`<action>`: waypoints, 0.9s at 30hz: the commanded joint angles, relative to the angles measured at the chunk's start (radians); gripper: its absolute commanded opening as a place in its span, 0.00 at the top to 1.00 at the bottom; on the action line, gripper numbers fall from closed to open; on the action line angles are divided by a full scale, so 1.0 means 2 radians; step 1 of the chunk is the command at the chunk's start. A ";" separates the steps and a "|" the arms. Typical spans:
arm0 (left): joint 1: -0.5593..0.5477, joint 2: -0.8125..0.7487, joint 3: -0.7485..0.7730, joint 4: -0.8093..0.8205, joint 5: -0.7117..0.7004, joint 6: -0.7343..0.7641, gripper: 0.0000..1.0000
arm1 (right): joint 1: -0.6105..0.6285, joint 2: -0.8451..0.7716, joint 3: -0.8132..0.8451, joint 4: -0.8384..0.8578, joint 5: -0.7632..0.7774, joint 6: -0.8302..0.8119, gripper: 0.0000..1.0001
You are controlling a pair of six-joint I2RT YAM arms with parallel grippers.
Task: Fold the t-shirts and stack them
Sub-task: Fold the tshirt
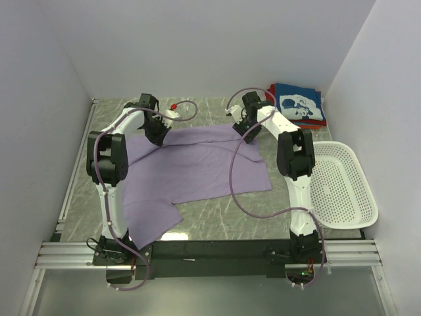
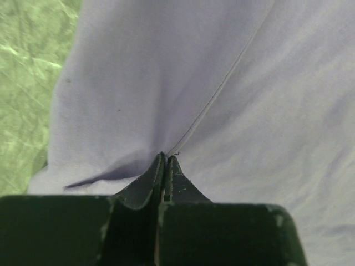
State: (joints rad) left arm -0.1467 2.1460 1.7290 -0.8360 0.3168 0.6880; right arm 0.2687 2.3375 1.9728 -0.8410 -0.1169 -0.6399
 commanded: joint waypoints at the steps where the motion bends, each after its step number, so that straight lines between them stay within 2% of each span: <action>1: -0.002 -0.003 0.027 -0.012 0.014 0.004 1.00 | 0.003 -0.036 -0.007 0.029 0.023 -0.021 0.56; 12: 0.000 -0.004 0.031 -0.011 0.017 0.002 1.00 | 0.005 -0.035 -0.015 0.066 0.055 -0.029 0.55; 15: 0.001 -0.003 0.034 -0.012 0.018 0.000 0.99 | 0.005 -0.029 -0.005 0.059 0.057 -0.031 0.66; 16: 0.001 -0.003 0.035 -0.013 0.018 0.000 0.99 | 0.005 -0.028 -0.003 0.058 0.057 -0.033 0.74; 21: 0.007 -0.011 0.039 -0.014 0.020 0.000 1.00 | 0.004 -0.052 -0.022 0.065 0.057 -0.042 0.88; 24: 0.009 -0.019 0.037 -0.013 0.019 0.002 1.00 | 0.004 -0.063 -0.025 0.065 0.058 -0.048 1.00; 27: 0.013 -0.026 0.032 -0.012 0.017 0.003 1.00 | 0.004 -0.071 -0.024 0.064 0.058 -0.050 1.00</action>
State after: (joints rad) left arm -0.1307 2.1460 1.7695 -0.8528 0.3256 0.6876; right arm 0.2726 2.2883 1.9228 -0.7315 -0.0151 -0.7235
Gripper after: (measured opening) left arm 0.023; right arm 0.010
